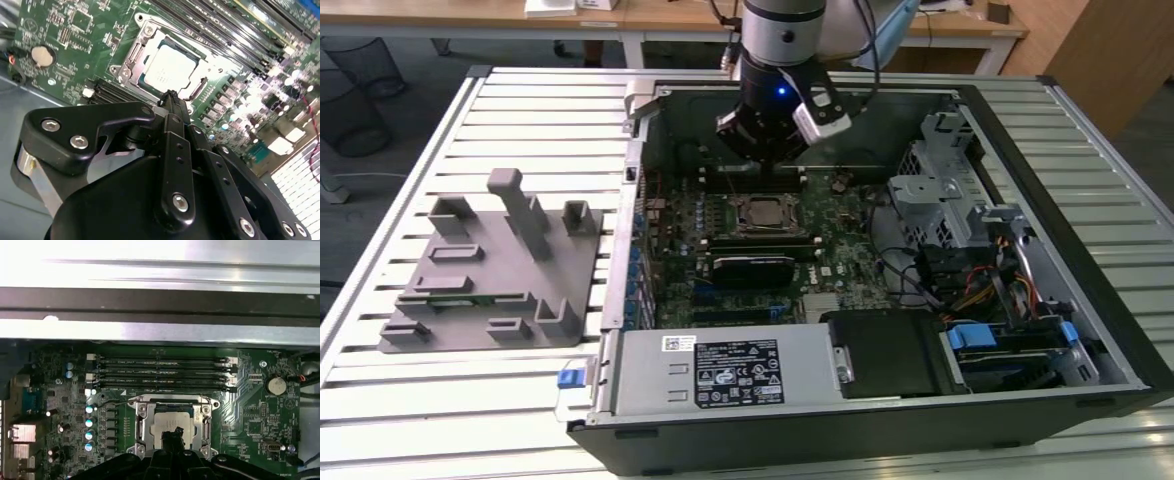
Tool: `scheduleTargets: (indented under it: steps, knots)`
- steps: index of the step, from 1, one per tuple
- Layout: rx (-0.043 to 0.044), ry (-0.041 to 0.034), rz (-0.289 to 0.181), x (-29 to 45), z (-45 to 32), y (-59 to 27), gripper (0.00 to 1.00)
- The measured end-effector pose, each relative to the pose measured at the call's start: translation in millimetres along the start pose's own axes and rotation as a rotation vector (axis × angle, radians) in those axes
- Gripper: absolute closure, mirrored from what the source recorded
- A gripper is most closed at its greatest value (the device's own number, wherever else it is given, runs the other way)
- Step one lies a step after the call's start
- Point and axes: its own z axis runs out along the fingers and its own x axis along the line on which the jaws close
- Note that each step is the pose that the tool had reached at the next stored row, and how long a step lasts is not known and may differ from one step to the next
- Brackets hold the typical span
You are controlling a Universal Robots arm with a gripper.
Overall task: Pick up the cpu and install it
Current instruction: 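Install the first cpu locking lever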
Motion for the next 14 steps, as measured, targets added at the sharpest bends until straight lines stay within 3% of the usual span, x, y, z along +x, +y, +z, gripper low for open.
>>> scheduleTargets:
  steps: [14]
  knots:
    - [-0.0007, -0.0004, -0.009, 36.7, 0.0, 0.9, 0.89]
